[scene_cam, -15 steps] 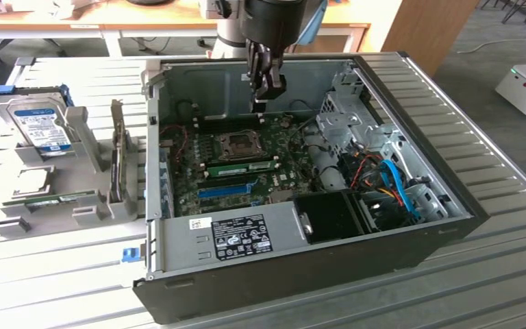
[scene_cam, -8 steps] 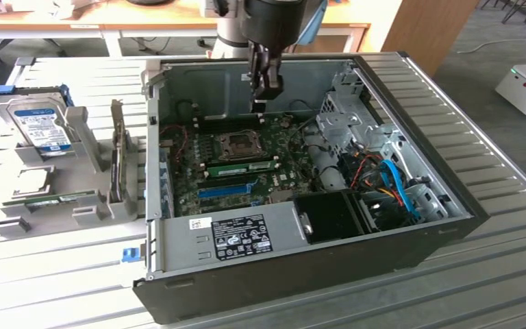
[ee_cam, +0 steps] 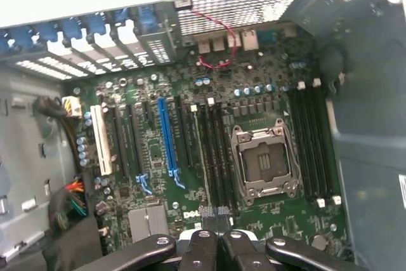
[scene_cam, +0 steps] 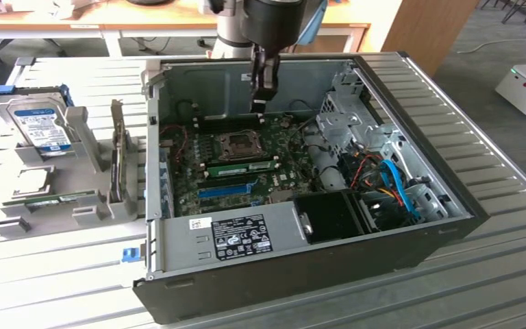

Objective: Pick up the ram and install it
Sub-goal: 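Press down the ram until it locks into place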

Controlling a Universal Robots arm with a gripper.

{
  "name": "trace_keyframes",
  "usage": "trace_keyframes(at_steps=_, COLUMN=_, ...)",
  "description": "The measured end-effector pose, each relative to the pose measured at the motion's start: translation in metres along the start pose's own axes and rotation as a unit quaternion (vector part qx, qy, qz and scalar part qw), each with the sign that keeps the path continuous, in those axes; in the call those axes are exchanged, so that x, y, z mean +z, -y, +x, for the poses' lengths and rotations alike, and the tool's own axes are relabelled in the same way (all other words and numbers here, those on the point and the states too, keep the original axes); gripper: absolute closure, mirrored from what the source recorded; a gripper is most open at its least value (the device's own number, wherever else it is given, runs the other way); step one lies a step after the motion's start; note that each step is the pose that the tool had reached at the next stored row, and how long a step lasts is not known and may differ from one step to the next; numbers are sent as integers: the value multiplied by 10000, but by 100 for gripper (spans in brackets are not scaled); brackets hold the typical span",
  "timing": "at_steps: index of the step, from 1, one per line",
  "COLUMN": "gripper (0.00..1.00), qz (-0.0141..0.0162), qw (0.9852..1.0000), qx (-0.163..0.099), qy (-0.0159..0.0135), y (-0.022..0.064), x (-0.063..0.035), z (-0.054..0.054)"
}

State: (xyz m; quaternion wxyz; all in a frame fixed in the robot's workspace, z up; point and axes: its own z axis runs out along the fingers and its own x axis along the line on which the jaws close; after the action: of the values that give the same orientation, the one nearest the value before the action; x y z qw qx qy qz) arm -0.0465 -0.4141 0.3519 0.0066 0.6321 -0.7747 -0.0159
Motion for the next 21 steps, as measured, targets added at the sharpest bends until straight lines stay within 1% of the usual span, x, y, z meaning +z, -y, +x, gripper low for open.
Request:
trace_keyframes(at_steps=3, gripper=89, qz=2, qw=9998, qx=220, qy=7, y=0, x=4, z=0)
trace_keyframes(at_steps=5, gripper=89, qz=4, qw=9993, qx=367, qy=12, y=0, x=6, z=0)
trace_keyframes(at_steps=10, gripper=89, qz=8, qw=9972, qx=746, qy=24, y=0, x=11, z=0)
trace_keyframes(at_steps=15, gripper=89, qz=11, qw=9940, qx=1097, qy=36, y=1, x=16, z=0)
trace_keyframes(at_steps=21, gripper=89, qz=15, qw=9891, qx=1471, qy=48, y=0, x=22, z=0)
